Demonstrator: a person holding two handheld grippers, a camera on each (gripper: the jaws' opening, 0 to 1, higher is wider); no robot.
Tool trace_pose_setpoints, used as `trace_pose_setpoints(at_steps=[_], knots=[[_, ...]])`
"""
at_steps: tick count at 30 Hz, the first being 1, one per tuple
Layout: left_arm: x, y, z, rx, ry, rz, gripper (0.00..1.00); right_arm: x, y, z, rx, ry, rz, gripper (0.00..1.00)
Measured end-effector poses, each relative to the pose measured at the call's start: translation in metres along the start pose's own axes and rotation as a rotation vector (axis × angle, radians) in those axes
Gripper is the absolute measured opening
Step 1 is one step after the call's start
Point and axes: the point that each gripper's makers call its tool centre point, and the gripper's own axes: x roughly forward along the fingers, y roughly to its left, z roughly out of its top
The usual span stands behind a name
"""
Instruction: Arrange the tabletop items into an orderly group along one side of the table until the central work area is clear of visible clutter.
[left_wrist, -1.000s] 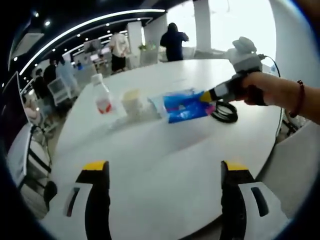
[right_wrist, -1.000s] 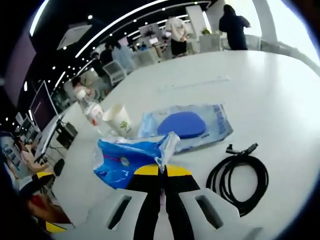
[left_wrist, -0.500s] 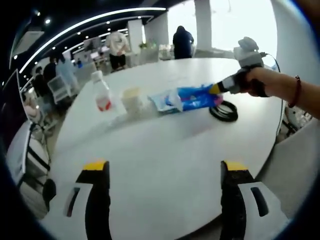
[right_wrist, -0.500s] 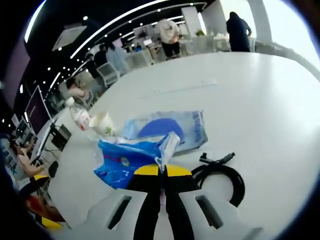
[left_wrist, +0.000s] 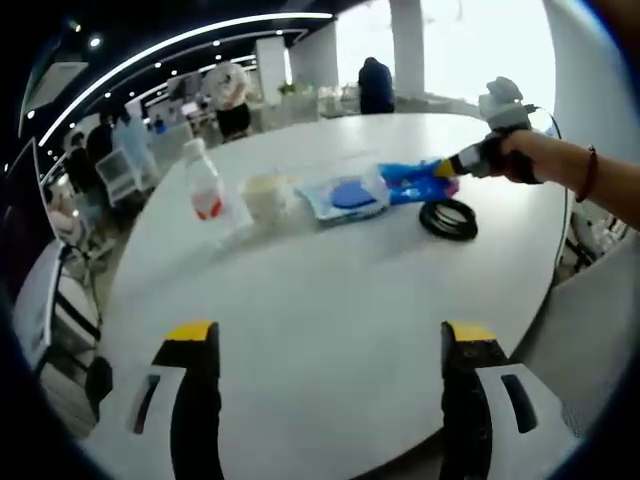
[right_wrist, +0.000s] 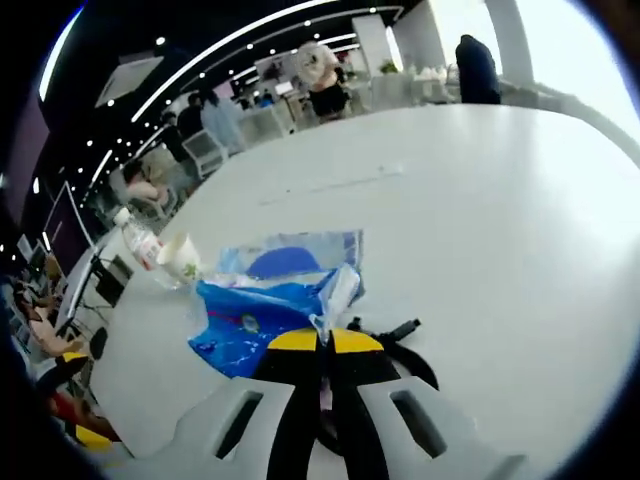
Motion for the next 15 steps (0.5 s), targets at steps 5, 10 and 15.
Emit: trace_pose_setpoints(at_steps=[5,10,15], knots=[[0.0,0.0,0.0,-0.007,0.001,-0.001,0.89,0.003,-0.013,0.003,-0.002,0.004,-0.02,0.01],[0.002,-0.001,-0.002,-0.003,0.01,-0.001,0.89,0.005,-0.02,0.009,0.008,0.0,-0.015,0.01],[0.003,0.0,-0.003,-0.007,0.011,0.0,0.89,0.006,-0.034,0.018,0.025,-0.015,-0.035,0.01]])
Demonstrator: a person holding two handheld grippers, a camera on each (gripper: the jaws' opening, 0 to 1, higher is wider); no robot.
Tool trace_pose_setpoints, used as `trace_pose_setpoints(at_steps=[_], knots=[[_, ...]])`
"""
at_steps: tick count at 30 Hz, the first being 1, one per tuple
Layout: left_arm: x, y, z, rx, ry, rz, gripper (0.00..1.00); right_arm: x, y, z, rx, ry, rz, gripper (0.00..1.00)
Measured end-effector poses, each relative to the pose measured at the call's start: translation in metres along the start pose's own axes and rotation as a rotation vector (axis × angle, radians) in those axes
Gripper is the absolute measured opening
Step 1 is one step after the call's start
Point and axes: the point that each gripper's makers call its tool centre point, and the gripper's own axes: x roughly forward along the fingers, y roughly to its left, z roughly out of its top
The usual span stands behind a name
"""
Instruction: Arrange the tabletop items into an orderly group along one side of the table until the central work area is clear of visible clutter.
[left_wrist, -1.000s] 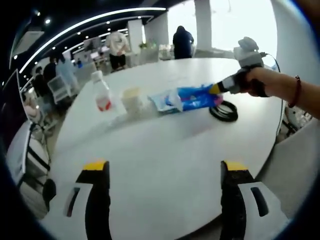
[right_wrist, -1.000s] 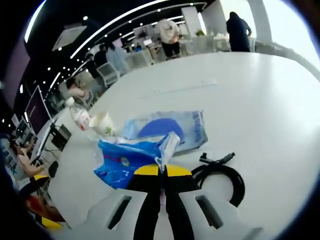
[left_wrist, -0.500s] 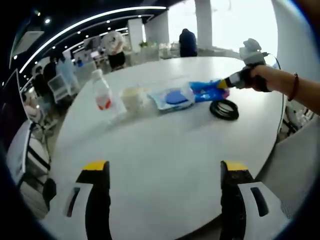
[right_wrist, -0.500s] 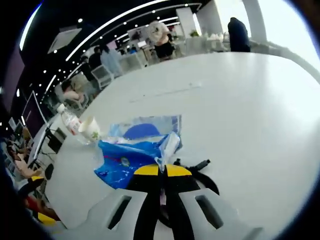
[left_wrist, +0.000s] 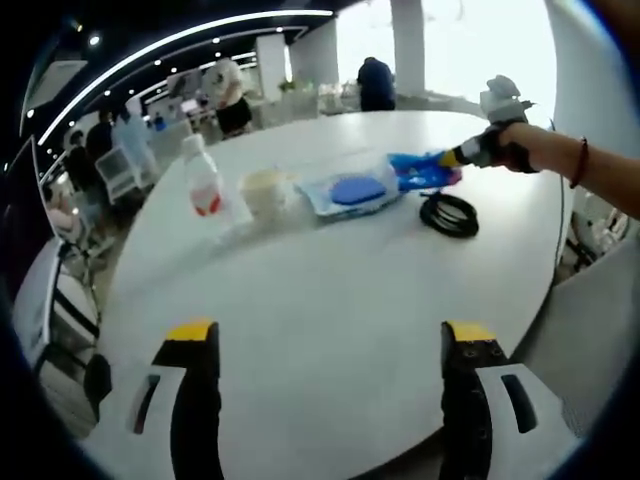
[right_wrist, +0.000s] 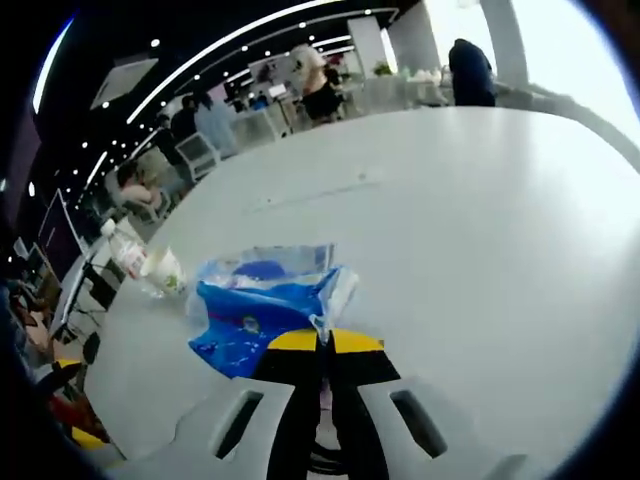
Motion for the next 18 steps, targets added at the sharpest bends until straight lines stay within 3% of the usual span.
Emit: trace_pose_setpoints(at_steps=[11,18], knots=[[0.001,0.003,-0.003,-0.005,0.012,0.009,0.89,0.005,-0.031,0.03,-0.053,-0.03,-0.037,0.01],[0.002,0.004,-0.004,-0.009,0.014,0.013,0.89,0.007,-0.051,0.04,-0.096,-0.018,-0.07,0.01]])
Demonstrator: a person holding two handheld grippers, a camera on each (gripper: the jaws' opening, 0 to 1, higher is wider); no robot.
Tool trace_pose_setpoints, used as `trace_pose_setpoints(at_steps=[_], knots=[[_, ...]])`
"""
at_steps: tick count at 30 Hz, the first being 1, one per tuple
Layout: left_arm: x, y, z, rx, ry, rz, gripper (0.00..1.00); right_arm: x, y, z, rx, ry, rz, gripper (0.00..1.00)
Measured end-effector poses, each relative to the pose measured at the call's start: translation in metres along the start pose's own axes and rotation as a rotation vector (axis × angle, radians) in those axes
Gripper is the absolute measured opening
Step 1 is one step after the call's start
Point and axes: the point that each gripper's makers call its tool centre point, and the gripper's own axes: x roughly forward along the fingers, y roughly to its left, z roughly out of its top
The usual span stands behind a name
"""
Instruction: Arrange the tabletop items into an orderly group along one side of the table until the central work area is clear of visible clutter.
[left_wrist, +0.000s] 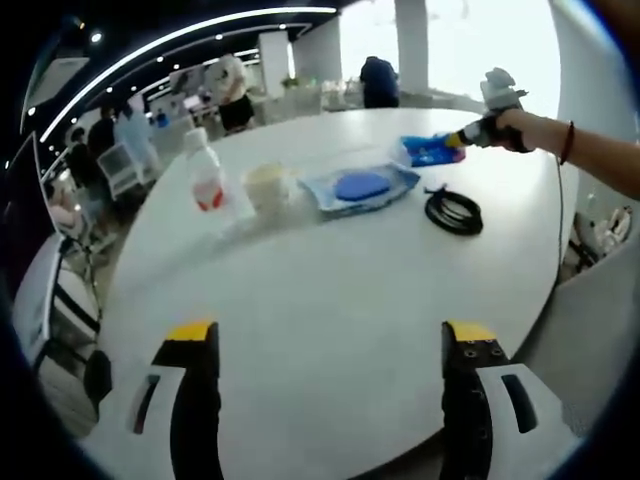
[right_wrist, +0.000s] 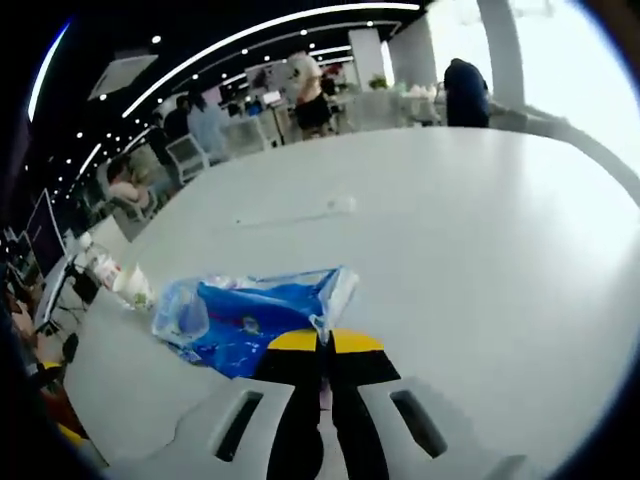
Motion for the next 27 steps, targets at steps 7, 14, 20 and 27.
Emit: trace_pose_setpoints(at_steps=[7,14,20,27], knots=[[0.001,0.002,-0.004,-0.008,0.015,0.01,0.89,0.001,-0.016,0.002,0.005,0.0,-0.02,0.01],[0.003,0.005,-0.008,-0.032,0.025,0.011,0.89,0.006,-0.029,0.0,-0.032,0.02,-0.032,0.02],[0.002,0.003,-0.003,-0.043,-0.004,0.002,0.9,0.013,-0.039,-0.002,-0.119,0.037,-0.02,0.02],[0.001,0.007,0.0,-0.046,-0.022,0.016,0.93,0.025,-0.05,-0.009,-0.094,0.061,0.018,0.02]])
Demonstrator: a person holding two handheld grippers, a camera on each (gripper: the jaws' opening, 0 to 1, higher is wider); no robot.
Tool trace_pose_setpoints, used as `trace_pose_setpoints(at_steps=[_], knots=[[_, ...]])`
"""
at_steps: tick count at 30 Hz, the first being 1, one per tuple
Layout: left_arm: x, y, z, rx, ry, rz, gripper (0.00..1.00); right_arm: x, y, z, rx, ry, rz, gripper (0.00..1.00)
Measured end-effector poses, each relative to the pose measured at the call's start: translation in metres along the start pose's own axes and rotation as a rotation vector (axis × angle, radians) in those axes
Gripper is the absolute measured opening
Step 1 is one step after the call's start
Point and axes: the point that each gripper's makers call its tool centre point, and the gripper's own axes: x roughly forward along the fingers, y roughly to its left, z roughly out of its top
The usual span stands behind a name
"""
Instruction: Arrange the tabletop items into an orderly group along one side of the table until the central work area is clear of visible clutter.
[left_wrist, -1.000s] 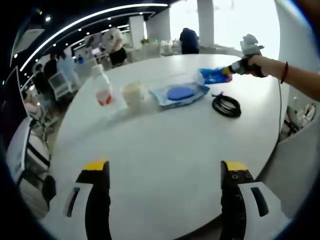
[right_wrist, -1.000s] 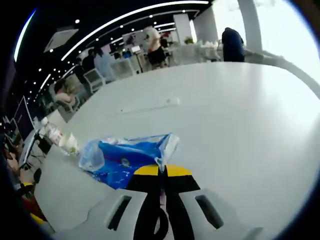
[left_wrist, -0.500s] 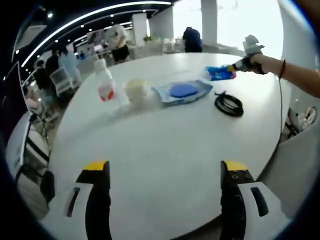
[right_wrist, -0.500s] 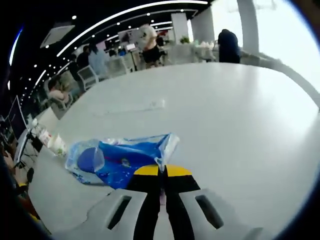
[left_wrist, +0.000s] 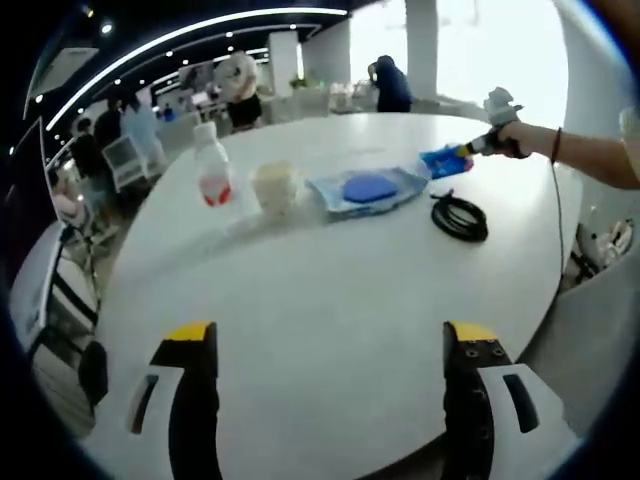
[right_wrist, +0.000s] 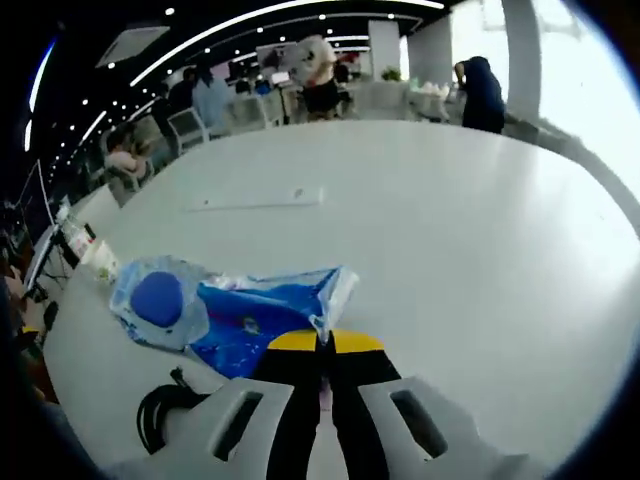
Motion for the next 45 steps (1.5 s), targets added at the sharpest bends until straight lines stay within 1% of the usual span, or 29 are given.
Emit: trace_pose_setpoints(at_steps=[1,3,5,7,9,10,16,19,23,24,25,26,28,30,32,34,35,36,37,38,40,41,45], knots=[[-0.001,0.001,0.005,-0.003,-0.027,0.004,0.94,0.002,-0.002,-0.001,-0.023,0.001,-0.003,0.02],[-0.001,0.001,0.006,-0.007,-0.034,0.003,0.94,0.005,-0.005,-0.002,-0.049,0.009,-0.001,0.02],[0.0,0.0,0.006,-0.002,-0.036,0.003,0.94,0.009,-0.006,-0.001,-0.042,0.001,0.02,0.02],[0.0,0.0,0.006,0.001,-0.037,0.002,0.94,0.013,-0.007,0.0,-0.007,-0.006,0.03,0.02],[0.001,-0.001,0.006,0.001,-0.036,0.002,0.95,0.017,-0.008,-0.002,-0.025,-0.002,0.041,0.02],[0.001,0.0,0.006,0.001,-0.036,0.003,0.95,0.019,-0.009,-0.004,-0.049,0.008,0.048,0.02],[0.001,0.001,0.005,-0.004,-0.035,0.011,0.94,0.027,-0.013,-0.008,-0.042,0.015,0.085,0.02],[0.001,0.0,0.004,0.006,-0.026,0.012,0.94,0.029,-0.018,-0.007,-0.018,0.007,0.072,0.03],[0.001,0.001,0.003,0.006,-0.024,0.013,0.94,0.03,-0.021,-0.007,-0.025,0.009,0.066,0.05],[0.001,0.001,0.003,0.008,-0.021,0.013,0.94,0.03,-0.024,-0.008,-0.032,0.016,0.052,0.06],[0.001,0.0,0.002,0.014,-0.015,0.012,0.94,0.03,-0.027,-0.008,-0.078,0.026,0.038,0.07],[0.001,0.0,0.002,0.017,-0.013,0.011,0.94,0.03,-0.027,-0.009,-0.094,0.031,0.034,0.08],[0.001,-0.001,0.002,0.02,-0.012,0.009,0.94,0.03,-0.029,-0.007,-0.094,0.025,0.018,0.09],[0.001,-0.001,0.001,0.022,-0.01,0.008,0.94,0.029,-0.031,-0.002,-0.084,0.008,0.005,0.14],[0.001,-0.001,0.002,0.024,-0.012,0.007,0.94,0.028,-0.029,0.0,-0.08,0.001,0.012,0.16],[0.001,-0.001,0.002,0.025,-0.011,0.006,0.94,0.027,-0.029,0.0,-0.078,0.004,0.011,0.17],[0.001,-0.001,0.002,0.025,-0.011,0.006,0.94,0.027,-0.03,0.0,-0.078,0.006,0.006,0.19],[0.001,-0.001,0.002,0.026,-0.012,0.006,0.94,0.026,-0.031,-0.001,-0.075,0.009,0.0,0.22],[0.001,-0.001,0.002,0.024,-0.013,0.006,0.94,0.025,-0.03,0.002,-0.065,-0.006,0.002,0.26],[0.001,-0.001,0.003,0.023,-0.014,0.005,0.94,0.025,-0.029,0.003,-0.063,-0.009,0.004,0.31],[0.001,-0.002,0.005,0.017,-0.025,0.0,0.95,0.022,-0.029,0.006,-0.055,-0.017,-0.004,0.37],[0.001,-0.002,0.007,0.018,-0.035,0.0,0.96,0.02,-0.027,0.009,-0.073,-0.026,-0.002,0.4],[0.0,-0.001,0.008,0.013,-0.04,0.003,0.97,0.012,-0.019,0.015,-0.103,-0.045,0.001,0.56]])
